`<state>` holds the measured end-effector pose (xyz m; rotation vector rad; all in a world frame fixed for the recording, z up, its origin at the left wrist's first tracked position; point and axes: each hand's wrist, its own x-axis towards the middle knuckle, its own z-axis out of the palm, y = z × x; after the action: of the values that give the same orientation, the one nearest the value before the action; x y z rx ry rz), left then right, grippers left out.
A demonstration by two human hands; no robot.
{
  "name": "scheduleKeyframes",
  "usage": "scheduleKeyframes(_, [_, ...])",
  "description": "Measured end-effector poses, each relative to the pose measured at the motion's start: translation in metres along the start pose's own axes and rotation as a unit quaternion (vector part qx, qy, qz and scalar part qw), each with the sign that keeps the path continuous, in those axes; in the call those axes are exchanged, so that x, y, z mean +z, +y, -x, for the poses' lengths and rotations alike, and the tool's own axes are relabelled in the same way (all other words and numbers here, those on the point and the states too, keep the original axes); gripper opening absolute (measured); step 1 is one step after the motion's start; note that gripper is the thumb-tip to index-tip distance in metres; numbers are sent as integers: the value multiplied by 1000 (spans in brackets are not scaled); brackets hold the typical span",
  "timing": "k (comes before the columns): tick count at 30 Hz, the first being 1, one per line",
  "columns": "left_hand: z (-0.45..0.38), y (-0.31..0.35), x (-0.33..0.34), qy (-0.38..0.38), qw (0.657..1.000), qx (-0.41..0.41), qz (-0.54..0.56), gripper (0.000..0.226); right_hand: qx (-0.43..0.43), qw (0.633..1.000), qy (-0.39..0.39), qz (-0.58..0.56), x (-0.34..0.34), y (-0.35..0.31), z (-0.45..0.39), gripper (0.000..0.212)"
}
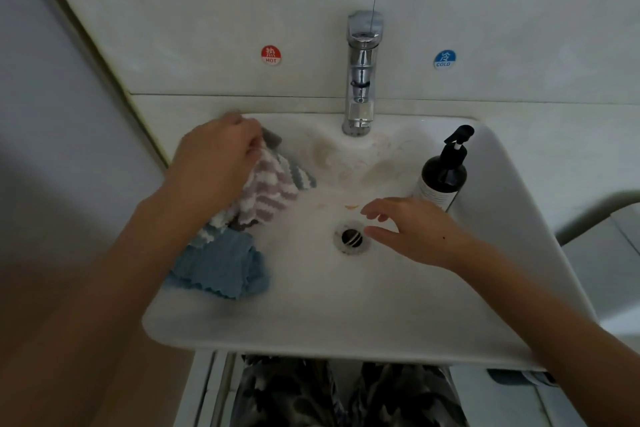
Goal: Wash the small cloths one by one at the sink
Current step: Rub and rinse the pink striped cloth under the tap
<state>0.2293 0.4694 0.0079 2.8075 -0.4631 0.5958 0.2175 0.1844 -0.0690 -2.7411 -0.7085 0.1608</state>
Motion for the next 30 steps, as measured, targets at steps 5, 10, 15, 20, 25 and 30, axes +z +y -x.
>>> scheduleKeyframes(5, [-13, 46, 24, -68, 978, 56, 187, 2, 22, 987, 84, -133, -4, -3, 1, 44])
scheduleKeyframes(10, [-26, 75, 66, -128, 932, 18, 340, 18, 76, 944, 100, -306, -11, -1, -2, 42])
scheduleKeyframes(15, [-34, 90, 91, -142, 894, -14, 424, 31, 115, 893, 160, -404, -10, 6, -8, 18])
scheduleKeyframes(20, [-28, 91, 96, -180, 846, -61, 498, 37, 113, 877, 237, -403, -10, 4, -8, 29])
scheduleKeyframes(25, [-22, 86, 96, -247, 822, -124, 497, 55, 72, 895, 281, -339, -8, -3, -5, 38])
scheduleKeyframes(30, [-17, 98, 94, -287, 773, -152, 544, 36, 31, 907, 290, -302, -1, -6, -5, 22])
